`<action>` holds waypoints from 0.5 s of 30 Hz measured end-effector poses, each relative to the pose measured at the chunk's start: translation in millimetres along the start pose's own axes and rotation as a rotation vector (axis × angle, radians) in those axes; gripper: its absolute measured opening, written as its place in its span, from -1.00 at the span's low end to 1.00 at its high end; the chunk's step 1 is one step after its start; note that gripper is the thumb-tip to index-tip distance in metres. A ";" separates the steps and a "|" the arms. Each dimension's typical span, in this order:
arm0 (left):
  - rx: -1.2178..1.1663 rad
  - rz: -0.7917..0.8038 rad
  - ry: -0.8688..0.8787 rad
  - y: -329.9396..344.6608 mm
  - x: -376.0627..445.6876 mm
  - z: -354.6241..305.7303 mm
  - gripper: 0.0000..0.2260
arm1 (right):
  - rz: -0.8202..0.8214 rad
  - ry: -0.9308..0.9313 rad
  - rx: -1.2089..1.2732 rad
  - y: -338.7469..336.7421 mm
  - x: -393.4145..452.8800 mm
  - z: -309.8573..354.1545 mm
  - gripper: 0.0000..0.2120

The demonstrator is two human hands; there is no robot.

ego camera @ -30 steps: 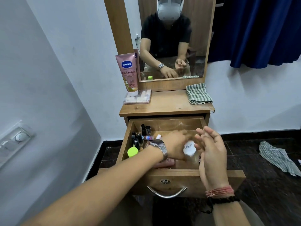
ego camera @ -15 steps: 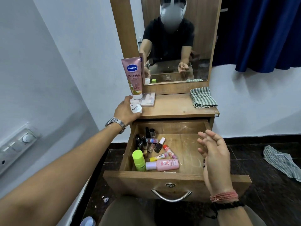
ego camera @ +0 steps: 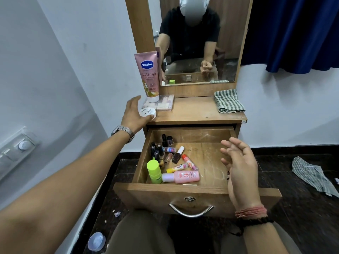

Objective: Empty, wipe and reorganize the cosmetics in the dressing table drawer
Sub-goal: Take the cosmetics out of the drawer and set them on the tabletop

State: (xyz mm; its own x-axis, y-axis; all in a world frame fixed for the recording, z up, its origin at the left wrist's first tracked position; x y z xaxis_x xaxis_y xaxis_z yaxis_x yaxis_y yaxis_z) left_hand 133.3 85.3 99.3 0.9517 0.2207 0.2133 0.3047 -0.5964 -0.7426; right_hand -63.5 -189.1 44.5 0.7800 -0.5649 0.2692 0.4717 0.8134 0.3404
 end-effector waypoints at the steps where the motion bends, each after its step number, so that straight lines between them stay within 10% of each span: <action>1: -0.007 -0.029 0.046 -3.7 -5.0 -2.4 -0.33 | 0.003 -0.002 -0.003 0.4 0.1 0.2 -0.74; 6: 0.087 0.065 0.361 -9.1 -46.8 -20.8 -0.72 | 0.021 -0.009 -0.016 2.1 -2.6 1.6 -0.76; 15: 0.649 0.588 0.678 70.9 -144.3 -42.9 -0.76 | 0.054 -0.018 -0.039 3.1 -4.0 2.6 -0.77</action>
State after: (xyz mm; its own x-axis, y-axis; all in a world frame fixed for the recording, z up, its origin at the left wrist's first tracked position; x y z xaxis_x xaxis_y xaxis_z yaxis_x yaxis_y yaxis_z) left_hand 19.1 -21.9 43.1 0.8251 -0.5509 -0.1254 -0.0893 0.0920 -0.9917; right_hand -66.2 -184.7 46.8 0.7972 -0.5225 0.3022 0.4454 0.8471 0.2897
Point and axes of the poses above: each hand's wrist, its own x-axis towards the middle knuckle, its own y-axis out of the palm, z = x × y, the point moved 4 cm from there along x, towards the middle knuckle, and after that the axes turned 14 degrees about -y, right-handed, at the moved point
